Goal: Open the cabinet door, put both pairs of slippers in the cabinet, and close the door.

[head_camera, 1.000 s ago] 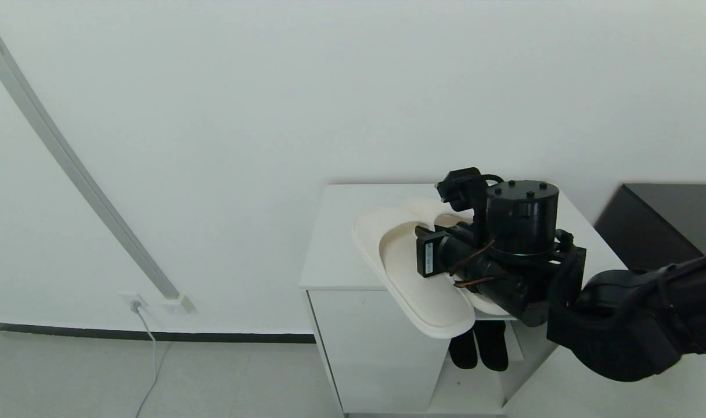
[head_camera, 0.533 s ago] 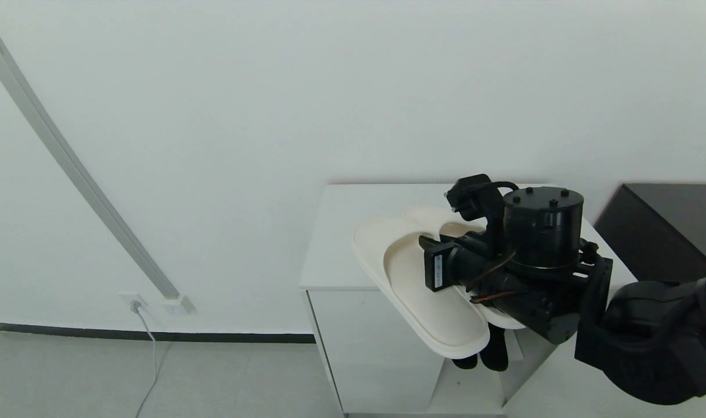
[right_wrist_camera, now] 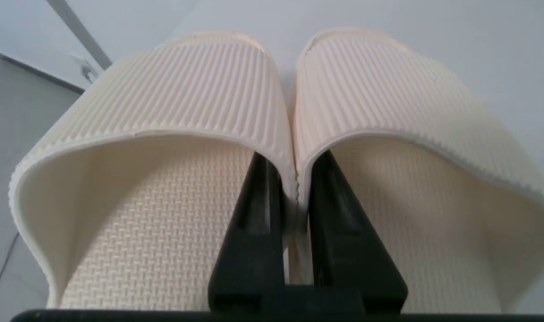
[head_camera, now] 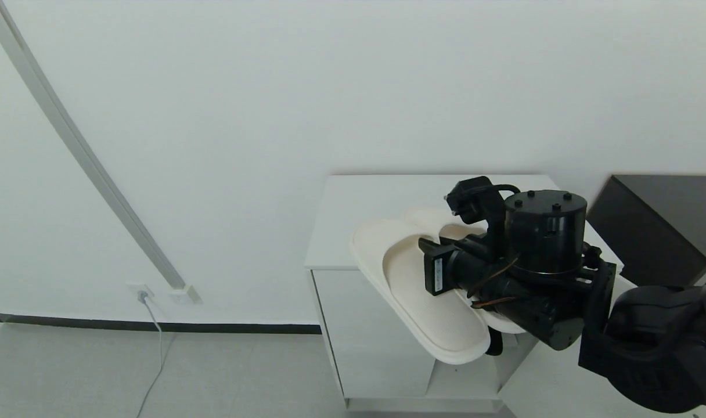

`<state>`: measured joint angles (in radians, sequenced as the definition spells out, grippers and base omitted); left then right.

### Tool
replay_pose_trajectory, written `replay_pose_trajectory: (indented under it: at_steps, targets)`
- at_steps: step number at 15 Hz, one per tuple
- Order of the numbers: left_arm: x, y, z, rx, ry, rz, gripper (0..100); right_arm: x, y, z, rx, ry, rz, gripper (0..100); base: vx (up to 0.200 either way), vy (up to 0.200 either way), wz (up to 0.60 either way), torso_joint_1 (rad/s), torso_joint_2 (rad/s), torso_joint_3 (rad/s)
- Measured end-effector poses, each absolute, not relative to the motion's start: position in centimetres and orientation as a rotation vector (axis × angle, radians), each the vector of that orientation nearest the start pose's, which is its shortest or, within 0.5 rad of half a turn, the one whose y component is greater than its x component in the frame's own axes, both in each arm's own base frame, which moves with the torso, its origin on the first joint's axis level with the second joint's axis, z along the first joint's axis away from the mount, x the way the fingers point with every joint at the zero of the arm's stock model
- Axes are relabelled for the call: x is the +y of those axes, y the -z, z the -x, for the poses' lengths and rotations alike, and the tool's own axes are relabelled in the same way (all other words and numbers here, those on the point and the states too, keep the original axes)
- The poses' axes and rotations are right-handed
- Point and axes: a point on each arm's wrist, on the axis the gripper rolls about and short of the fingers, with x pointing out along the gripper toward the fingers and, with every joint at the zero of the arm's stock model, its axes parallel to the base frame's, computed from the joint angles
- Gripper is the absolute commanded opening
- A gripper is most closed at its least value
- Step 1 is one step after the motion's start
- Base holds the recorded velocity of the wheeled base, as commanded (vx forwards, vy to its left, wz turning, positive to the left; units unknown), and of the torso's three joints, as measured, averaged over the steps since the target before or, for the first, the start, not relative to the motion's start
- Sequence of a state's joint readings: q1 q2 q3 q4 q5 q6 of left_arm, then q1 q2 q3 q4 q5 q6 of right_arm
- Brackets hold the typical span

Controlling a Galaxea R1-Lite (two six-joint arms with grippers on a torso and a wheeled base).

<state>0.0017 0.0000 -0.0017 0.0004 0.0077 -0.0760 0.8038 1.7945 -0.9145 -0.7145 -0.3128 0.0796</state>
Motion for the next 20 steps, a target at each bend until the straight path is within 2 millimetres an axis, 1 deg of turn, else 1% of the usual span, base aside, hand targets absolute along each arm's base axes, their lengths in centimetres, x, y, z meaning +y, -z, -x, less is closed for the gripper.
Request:
replay_pose_trajectory:
  at_steps: [7,20]
  targets:
    - [0.01,-7.6,2.29,-0.002,-0.009,0.076,0,23.74,-18.75,-23.73,0.167,-0.482,0.015,0,-0.2,0.0,0.0,0.003,0.0,0.001]
    - [0.01,-7.6,2.29,-0.002,-0.009,0.076,0,23.72,-18.47,-23.71,0.175,-0.48,0.022,0,0.0,0.0,0.0,0.0,0.0,0.0]
